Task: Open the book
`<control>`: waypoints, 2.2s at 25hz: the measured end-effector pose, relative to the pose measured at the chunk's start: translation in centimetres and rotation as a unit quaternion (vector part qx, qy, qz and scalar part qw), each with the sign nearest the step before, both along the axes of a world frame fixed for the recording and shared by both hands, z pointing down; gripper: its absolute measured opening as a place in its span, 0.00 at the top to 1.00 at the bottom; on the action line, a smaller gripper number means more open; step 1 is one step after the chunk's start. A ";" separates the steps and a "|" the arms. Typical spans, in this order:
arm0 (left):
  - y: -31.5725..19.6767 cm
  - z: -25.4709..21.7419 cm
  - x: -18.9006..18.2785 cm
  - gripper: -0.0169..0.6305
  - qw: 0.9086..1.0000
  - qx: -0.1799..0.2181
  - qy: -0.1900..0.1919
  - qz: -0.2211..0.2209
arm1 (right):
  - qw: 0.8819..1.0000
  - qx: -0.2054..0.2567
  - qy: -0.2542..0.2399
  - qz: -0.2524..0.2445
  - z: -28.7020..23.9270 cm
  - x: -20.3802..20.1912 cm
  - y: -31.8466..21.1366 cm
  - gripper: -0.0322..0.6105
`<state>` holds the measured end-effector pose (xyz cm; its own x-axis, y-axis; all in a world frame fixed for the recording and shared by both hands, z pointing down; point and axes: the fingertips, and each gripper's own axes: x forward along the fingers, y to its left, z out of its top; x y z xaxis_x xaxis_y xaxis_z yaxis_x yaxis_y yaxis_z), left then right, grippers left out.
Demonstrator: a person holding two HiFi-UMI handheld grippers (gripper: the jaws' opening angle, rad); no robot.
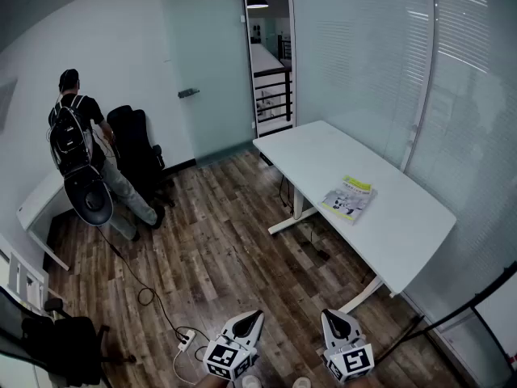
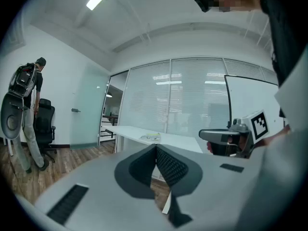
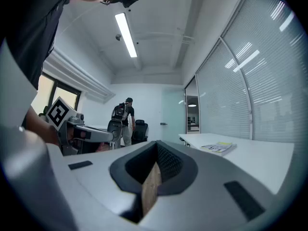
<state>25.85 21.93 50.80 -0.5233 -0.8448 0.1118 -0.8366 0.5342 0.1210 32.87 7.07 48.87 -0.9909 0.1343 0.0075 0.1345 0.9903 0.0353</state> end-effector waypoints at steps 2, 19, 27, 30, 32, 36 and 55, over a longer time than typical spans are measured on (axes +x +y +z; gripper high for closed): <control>0.9 0.1 0.0 0.95 1.000 0.002 0.014 0.003 | 1.000 -0.005 0.002 -0.004 0.5 -0.2 1.2 0.95; 8.0 0.5 -3.9 0.95 1.000 -0.009 -0.010 -0.001 | 1.000 0.019 0.019 0.010 0.7 -4.1 7.9 0.95; 6.1 2.7 -7.0 0.95 0.999 -0.045 0.008 0.017 | 0.999 0.020 0.037 -0.009 2.5 -7.8 6.8 0.94; 4.7 1.6 -9.2 0.95 0.999 -0.043 -0.002 0.022 | 1.000 0.015 0.020 0.011 1.8 -9.9 5.4 0.94; 3.5 0.8 -10.7 0.95 0.999 -0.041 -0.008 0.025 | 1.000 0.006 0.004 0.030 1.1 -11.4 4.0 0.94; 1.1 -0.8 -14.0 0.95 0.998 -0.041 -0.033 0.024 | 0.999 -0.027 -0.012 0.030 0.6 -15.1 1.3 0.94; -9.8 0.7 -23.8 0.95 0.997 -0.060 -0.029 0.032 | 1.000 -0.015 0.003 -0.007 1.0 -25.1 -7.9 0.95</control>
